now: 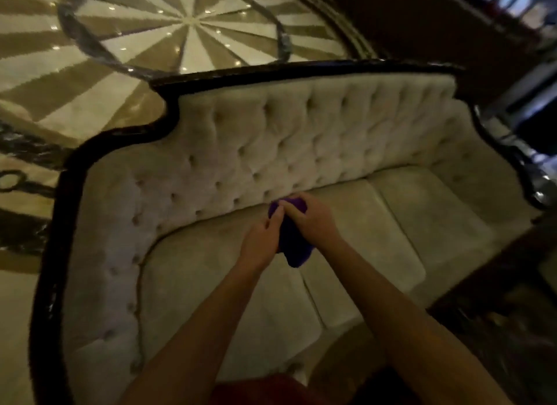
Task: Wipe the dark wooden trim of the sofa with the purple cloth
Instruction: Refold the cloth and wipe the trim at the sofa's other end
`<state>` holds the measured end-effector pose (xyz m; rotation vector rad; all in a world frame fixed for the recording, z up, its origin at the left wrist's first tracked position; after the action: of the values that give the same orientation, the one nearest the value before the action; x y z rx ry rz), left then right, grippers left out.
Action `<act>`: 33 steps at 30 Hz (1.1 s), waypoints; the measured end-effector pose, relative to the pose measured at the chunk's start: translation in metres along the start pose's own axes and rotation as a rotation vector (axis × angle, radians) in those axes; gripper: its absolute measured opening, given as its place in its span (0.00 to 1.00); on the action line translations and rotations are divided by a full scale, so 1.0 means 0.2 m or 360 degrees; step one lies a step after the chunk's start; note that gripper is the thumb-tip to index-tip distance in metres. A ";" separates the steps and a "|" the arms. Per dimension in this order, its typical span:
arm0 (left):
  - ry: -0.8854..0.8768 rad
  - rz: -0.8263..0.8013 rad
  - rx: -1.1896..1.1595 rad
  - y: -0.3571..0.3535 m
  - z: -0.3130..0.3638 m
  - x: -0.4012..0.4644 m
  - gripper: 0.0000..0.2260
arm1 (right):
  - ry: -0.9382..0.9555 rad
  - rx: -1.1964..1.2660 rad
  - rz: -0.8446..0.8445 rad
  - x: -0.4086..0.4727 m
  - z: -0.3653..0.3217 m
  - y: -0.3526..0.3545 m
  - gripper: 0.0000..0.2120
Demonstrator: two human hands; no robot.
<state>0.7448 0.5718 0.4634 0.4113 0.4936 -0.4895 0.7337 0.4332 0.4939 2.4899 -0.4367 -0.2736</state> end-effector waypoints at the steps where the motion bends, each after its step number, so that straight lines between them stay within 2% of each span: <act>1: 0.0042 -0.0065 -0.0092 -0.11 0.09 0.00 0.24 | 0.0017 0.0045 0.0108 -0.05 0.03 0.12 0.17; 3: 0.0081 -0.0153 -0.0233 -0.33 0.22 -0.02 0.28 | 0.0023 0.0176 0.0292 -0.17 0.11 0.34 0.16; 6: -0.0077 -0.0254 -0.0188 -0.67 0.33 -0.12 0.21 | 0.0044 0.0282 0.0340 -0.36 0.26 0.60 0.09; 7: -0.0096 -0.0259 -0.0194 -0.79 0.35 -0.16 0.17 | 0.0046 0.0295 0.0320 -0.43 0.32 0.68 0.10; 9: -0.0081 -0.0191 -0.0238 -1.02 0.39 -0.25 0.10 | -0.0035 0.0439 0.0293 -0.56 0.47 0.85 0.18; 11: -0.0105 -0.0108 -0.0227 -1.24 0.44 -0.32 0.08 | -0.0174 0.0823 0.0345 -0.70 0.63 1.05 0.26; 12: -0.0141 -0.0091 -0.0199 -1.34 0.47 -0.35 0.08 | -0.0225 0.1029 0.0389 -0.78 0.72 1.15 0.27; 15: -0.0382 -0.0196 -0.0019 -1.65 0.55 -0.45 0.07 | -0.0343 0.1364 0.0694 -0.96 1.00 1.46 0.18; 17: -0.0579 -0.0326 0.0159 -1.83 0.59 -0.51 0.07 | -0.0539 0.1453 0.0903 -1.06 1.20 1.63 0.12; 18: -0.0663 -0.0390 0.0229 -1.92 0.62 -0.54 0.07 | -0.0669 0.1481 0.0945 -1.11 1.30 1.69 0.12; 20: -0.0785 -0.0523 0.0315 -2.08 0.68 -0.59 0.07 | -0.0939 0.1537 0.0879 -1.21 1.46 1.77 0.18; 22: -0.0882 -0.0654 0.0392 -2.23 0.72 -0.61 0.07 | -0.1074 0.1751 0.0791 -1.29 1.57 1.82 0.28; 26: -0.0988 -0.0771 0.0595 -2.52 0.76 -0.61 0.13 | -0.0978 0.2177 0.0918 -1.39 1.68 1.91 0.32; 28: -0.0983 -0.0820 0.0649 -2.65 0.77 -0.59 0.17 | -0.0921 0.2144 0.1025 -1.41 1.70 1.99 0.26; 30: -0.0968 -0.0851 0.0665 -2.76 0.78 -0.55 0.13 | -0.0881 0.1933 0.1157 -1.42 1.74 2.07 0.16; 33: -0.0869 -0.0909 0.0686 -2.93 0.82 -0.46 0.12 | -0.0841 0.1674 0.1425 -1.43 1.87 2.23 0.13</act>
<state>0.4190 0.0519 0.4962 0.5237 -0.0448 -1.2323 0.2519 0.0003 0.4809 2.7412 -2.3051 -0.3779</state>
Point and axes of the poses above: each hand's wrist, its own x-axis towards the middle knuckle, its own y-axis out of the back of the hand, z = x × y, the point moved 2 cm from there along x, towards the middle knuckle, and after that the axes turned 15 degrees about x, right-handed, at the moved point
